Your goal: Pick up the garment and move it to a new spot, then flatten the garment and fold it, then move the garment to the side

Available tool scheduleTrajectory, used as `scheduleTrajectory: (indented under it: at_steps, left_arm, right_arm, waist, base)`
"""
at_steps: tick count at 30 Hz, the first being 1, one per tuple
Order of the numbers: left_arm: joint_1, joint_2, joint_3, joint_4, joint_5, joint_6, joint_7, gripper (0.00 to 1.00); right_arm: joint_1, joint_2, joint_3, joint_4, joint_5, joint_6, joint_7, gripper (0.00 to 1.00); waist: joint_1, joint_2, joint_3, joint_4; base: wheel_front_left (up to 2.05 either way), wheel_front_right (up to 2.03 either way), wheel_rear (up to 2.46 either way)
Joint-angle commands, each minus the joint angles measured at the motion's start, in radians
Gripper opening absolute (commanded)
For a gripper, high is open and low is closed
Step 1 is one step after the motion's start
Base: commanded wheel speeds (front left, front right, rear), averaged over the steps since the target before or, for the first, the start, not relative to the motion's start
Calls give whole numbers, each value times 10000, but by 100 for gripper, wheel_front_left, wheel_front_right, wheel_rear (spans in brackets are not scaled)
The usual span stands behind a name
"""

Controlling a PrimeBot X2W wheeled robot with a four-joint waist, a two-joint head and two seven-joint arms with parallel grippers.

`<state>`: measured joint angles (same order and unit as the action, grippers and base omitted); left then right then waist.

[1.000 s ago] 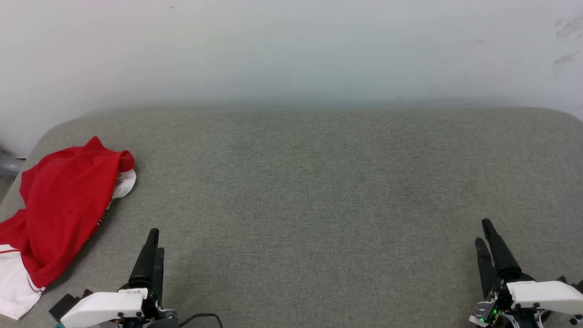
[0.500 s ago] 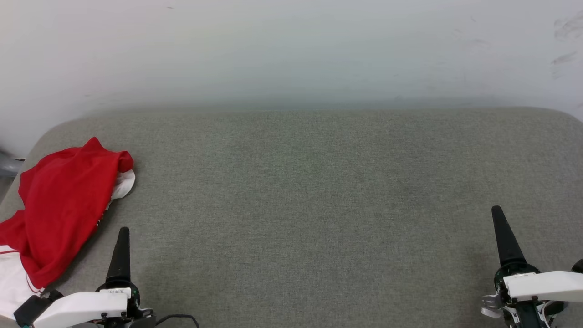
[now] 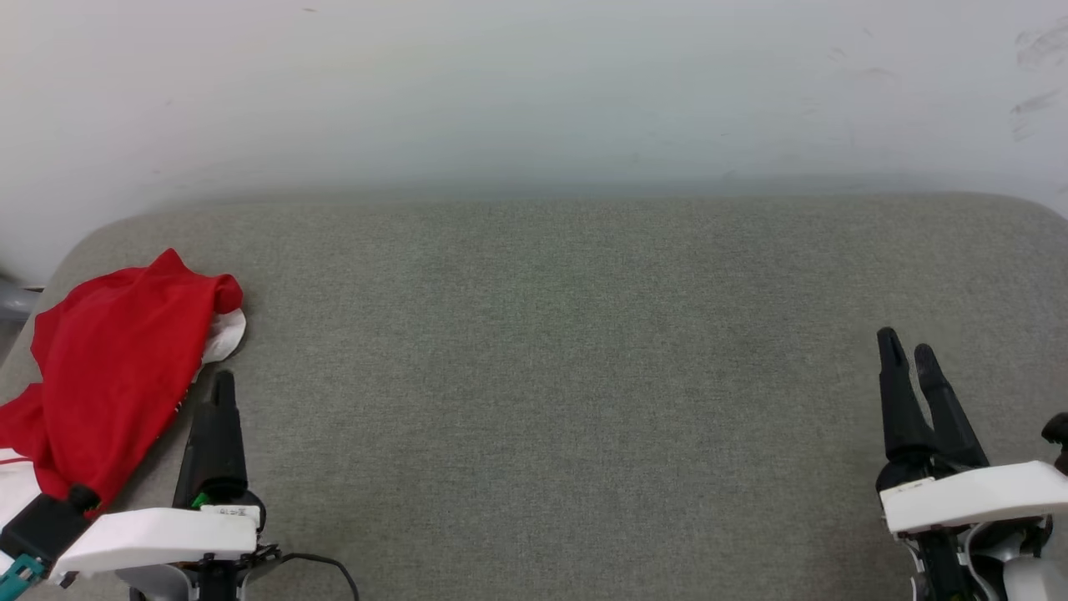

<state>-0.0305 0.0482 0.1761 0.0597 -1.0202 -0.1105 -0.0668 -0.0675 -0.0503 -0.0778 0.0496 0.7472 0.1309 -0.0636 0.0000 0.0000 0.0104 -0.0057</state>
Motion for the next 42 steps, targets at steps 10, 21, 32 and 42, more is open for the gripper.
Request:
scheduleTrajectory:
  at_steps: [10,21,32,42]
  left_arm:
    - [186,23,-1134,-1270,2634,591,-385,100]
    - [436,181,-2223,-1374,5067,967,-708,100]
    - [560,696,-3273,-966,6348,1889,-996,100]
    - [559,1027,-3914,-682,7163,2303,-1234,100]
  right_arm:
    - [-135,-4,586,-797,-2612,-1,-410,100]
    - [100,-3,700,-485,-4525,-2,-729,100]
    - [162,-1,697,31,-5873,-2,-1013,100]
    - [210,0,708,96,-6888,-3,-1262,100]
  waist:
    - [0,0,20,5]
    - [0,0,19,-52]
    - [0,0,-3,-107]
    - [0,0,28,-154]
  base:
    - [0,0,0]
    - [0,0,0]
    - [0,0,0]
    - [0,0,0]
